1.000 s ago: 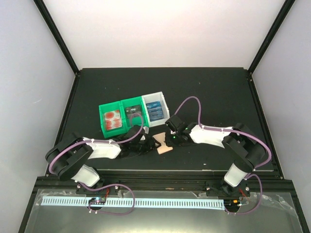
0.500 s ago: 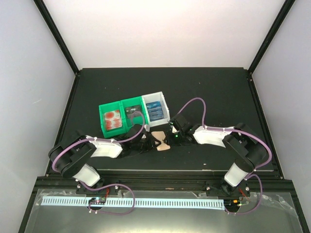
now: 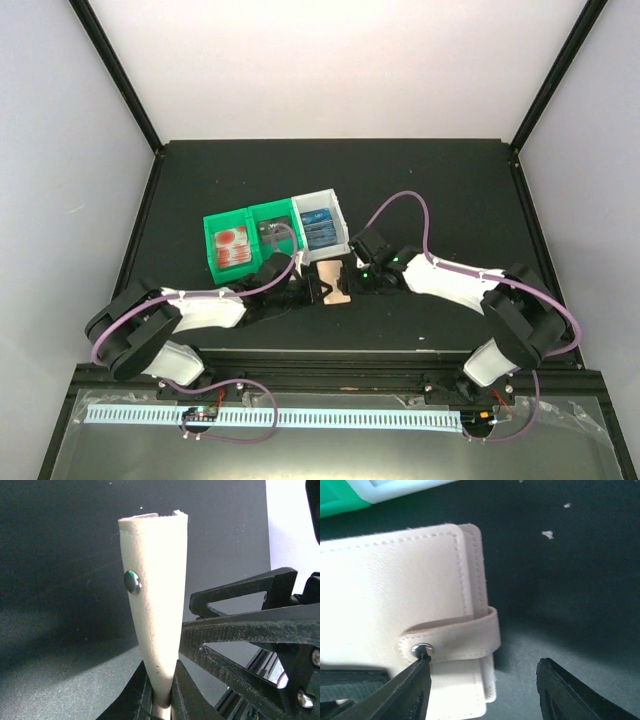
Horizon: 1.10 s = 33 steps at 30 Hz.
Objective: Put the credit cards into the card holder
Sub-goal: Open the card holder at the center of the board.
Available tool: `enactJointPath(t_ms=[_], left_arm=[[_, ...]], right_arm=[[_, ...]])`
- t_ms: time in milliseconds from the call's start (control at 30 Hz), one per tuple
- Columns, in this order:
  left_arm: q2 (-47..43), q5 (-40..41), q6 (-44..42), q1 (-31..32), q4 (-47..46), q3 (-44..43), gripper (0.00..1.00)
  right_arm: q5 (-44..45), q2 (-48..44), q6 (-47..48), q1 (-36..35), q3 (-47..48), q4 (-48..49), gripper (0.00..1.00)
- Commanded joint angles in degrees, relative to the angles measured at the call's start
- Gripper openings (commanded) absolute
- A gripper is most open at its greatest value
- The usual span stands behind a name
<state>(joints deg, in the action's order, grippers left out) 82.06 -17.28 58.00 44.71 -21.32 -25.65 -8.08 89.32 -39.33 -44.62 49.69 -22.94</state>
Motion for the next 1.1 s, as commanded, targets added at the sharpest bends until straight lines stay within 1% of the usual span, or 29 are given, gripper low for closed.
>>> enactJointPath(t_ms=[0,167,267,367,433,500,567,700,767,800,900,1067], left_arm=[[-2.0,0.1,-4.9,0.4,0.5,-1.6,0.02],[-2.4,0.0,-5.8,0.4,1.3,-1.9,0.02],[-2.7,0.0,-6.1,0.4,1.8,-2.1,0.01],[-2.9,0.3,-6.1,0.4,2.3,-2.0,0.02],[-3.2,0.9,-6.1,0.4,2.9,-2.1,0.02],[-3.7,1.9,-6.0,0.4,3.9,-2.3,0.02],[-4.1,2.6,-6.1,0.4,4.6,-2.4,0.01],[-4.4,2.7,-6.2,0.4,4.7,-2.5,0.02],[-4.6,2.8,-6.3,0.4,5.0,-2.5,0.02],[-4.7,2.9,-6.4,0.4,5.2,-2.5,0.01],[-5.2,3.1,-6.7,0.4,5.7,-2.5,0.02],[-5.6,3.4,-7.3,0.4,6.5,-2.7,0.02]], right_arm=[[-1.1,-0.8,0.6,-1.2,3.0,-1.4,0.6],[-0.5,0.9,0.3,-2.3,5.0,-1.8,0.61],[2.7,2.5,-0.2,-2.6,6.2,-3.7,0.61],[7.8,3.5,-1.0,-3.1,7.6,-7.1,0.59],[12.3,4.0,-2.1,-3.5,8.5,-10.4,0.55],[15.6,4.1,-3.0,-3.7,8.8,-12.9,0.49],[17.5,3.9,-3.6,-3.8,8.1,-14.1,0.44],[20.6,4.3,-4.2,-3.8,7.4,-15.4,0.4],[21.7,4.5,-4.7,-3.8,7.5,-16.0,0.32],[22.3,4.5,-4.9,-3.8,7.6,-16.2,0.31],[22.5,3.7,-4.3,-3.8,7.9,-16.5,0.32],[13.1,-0.7,-0.3,-3.6,5.5,-8.1,0.42]])
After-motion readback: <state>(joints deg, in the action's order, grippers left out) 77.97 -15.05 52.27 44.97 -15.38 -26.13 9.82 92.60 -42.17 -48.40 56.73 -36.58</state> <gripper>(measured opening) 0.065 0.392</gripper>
